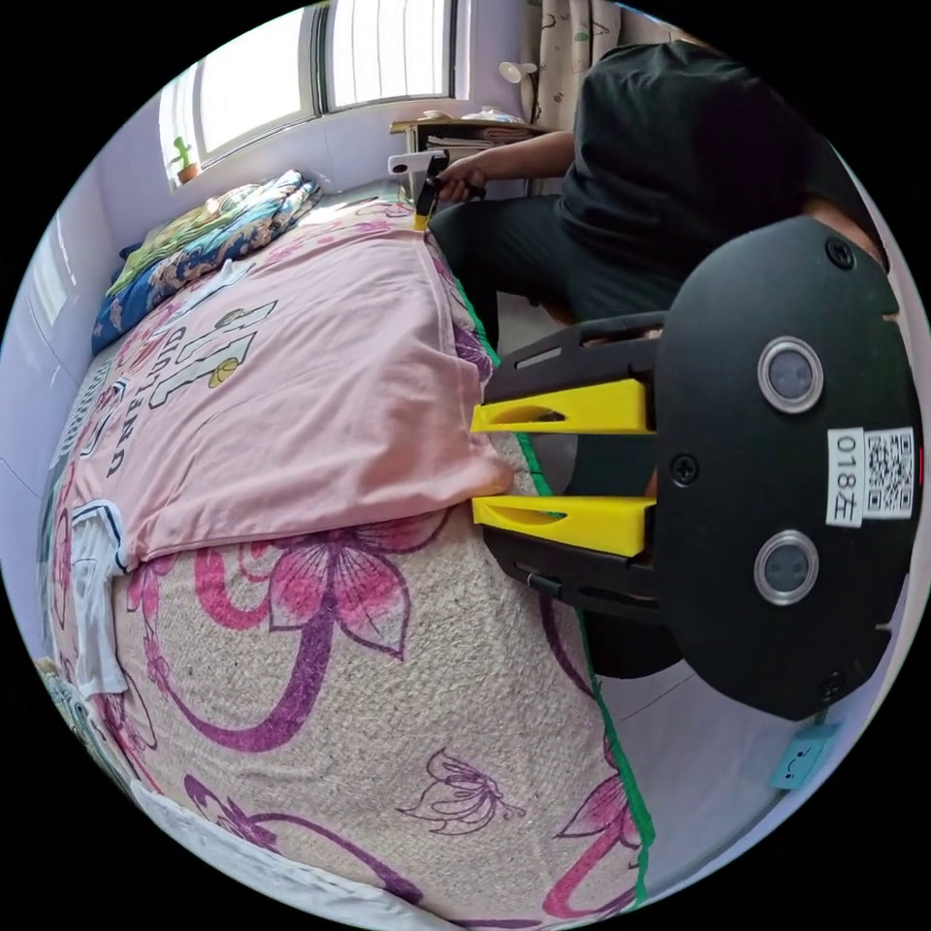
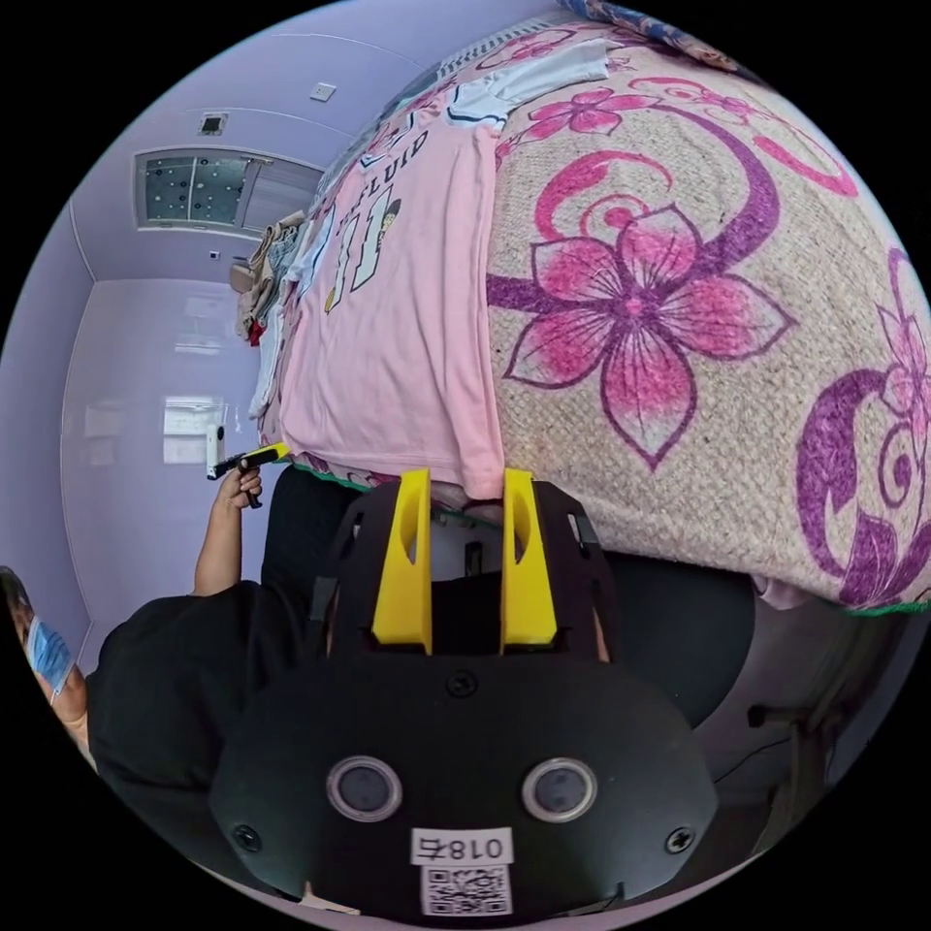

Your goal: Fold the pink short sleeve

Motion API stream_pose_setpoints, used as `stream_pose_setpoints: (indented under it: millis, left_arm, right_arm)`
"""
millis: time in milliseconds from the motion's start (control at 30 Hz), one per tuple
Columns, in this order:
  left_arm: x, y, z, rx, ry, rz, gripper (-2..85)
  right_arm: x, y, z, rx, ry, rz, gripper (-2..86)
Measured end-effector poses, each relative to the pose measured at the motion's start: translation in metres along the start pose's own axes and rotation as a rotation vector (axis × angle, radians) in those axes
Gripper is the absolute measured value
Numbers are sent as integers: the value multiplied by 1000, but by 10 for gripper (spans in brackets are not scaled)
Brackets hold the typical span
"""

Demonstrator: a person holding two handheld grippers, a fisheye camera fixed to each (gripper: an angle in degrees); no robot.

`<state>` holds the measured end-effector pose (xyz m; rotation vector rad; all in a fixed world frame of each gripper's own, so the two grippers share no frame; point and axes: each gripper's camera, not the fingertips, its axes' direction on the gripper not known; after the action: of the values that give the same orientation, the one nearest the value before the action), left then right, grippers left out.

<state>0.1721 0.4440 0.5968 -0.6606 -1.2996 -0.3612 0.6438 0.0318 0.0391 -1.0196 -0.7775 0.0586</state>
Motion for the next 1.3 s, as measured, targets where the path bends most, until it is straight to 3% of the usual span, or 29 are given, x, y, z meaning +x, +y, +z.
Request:
stream_pose_setpoints:
  millis: [100, 167, 267, 433, 600, 700, 833, 933, 1067, 1133, 1300]
  left_arm:
    - [-11, 13, -28, 16, -20, -33, 32]
    - [-17, 24, -56, 24, 18, -32, 2]
    - [-16, 45, -108, 88, 119, 10, -6]
    - [-15, 91, -206, 187, 259, 108, -7]
    - [-38, 104, -214, 60, 269, 15, 15]
    - [-24, 113, -218, -50, 88, -62, 75]
    - [77, 145, -285, 85, -190, 9, 136]
    - [227, 146, -308, 220, -361, 347, 143]
    - [445, 144, -256, 262, -385, 952, 139]
    - [513, 154, -225, 283, -424, 1145, 137]
    - [607, 163, -177, 322, -522, 1327, 146]
  right_arm:
    - [-2, 1, -1, -23, 16, -31, 49]
    - [-2, 1, 2, -43, -79, -57, 29]
    - [-8, 2, -2, -49, -17, -74, 16]
    - [-17, 20, -58, 66, -120, -160, 8]
    - [23, 16, -45, 12, -163, -46, 6]
    - [39, 10, -29, -17, -154, 17, 6]
    - [38, 9, -39, 3, -161, -11, 6]
    - [40, 10, -48, 25, -209, -29, 6]
    - [46, 12, -62, 91, -310, -34, 6]
    - [50, 13, -70, 130, -384, -34, 6]
    - [55, 14, -81, 183, -497, -15, 7]
